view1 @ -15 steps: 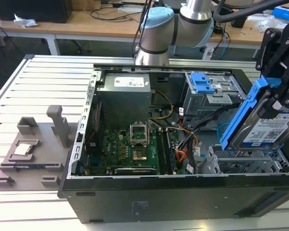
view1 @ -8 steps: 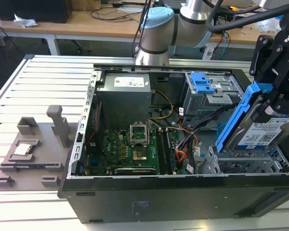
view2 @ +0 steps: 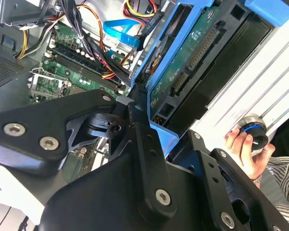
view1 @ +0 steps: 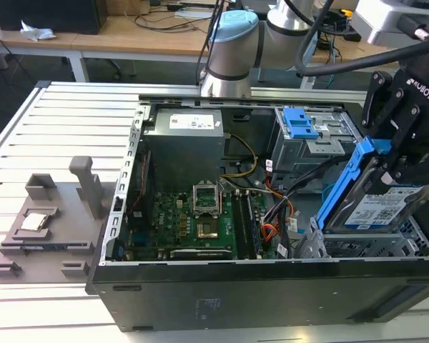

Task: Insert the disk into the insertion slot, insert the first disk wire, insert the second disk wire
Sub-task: 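Insert the disk into the insertion slot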

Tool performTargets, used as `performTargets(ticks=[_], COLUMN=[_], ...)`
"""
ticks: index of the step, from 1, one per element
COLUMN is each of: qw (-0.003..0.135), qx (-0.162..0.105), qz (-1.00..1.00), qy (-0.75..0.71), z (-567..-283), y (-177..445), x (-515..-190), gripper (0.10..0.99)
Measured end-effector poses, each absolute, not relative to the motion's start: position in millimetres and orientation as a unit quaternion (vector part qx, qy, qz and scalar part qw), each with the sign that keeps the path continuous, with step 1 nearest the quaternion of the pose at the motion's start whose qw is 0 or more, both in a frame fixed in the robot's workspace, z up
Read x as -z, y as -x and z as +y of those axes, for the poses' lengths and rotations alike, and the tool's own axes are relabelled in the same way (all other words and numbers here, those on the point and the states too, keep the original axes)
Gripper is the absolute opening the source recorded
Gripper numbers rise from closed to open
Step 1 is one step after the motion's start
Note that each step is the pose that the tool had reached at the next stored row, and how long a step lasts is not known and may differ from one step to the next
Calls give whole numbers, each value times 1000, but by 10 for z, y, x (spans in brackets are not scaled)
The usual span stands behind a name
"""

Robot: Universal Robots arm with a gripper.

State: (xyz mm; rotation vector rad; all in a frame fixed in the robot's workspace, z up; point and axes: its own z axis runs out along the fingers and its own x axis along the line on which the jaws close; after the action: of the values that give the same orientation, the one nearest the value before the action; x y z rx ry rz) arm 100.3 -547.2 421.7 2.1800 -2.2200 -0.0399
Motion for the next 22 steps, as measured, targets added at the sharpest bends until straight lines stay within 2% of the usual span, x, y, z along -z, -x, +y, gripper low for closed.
performTargets(ticks=[22], qw=[15], qx=[13], qz=[-713], qy=[-701], z=[-5472], y=[-1004], x=[-3938], gripper=[369])
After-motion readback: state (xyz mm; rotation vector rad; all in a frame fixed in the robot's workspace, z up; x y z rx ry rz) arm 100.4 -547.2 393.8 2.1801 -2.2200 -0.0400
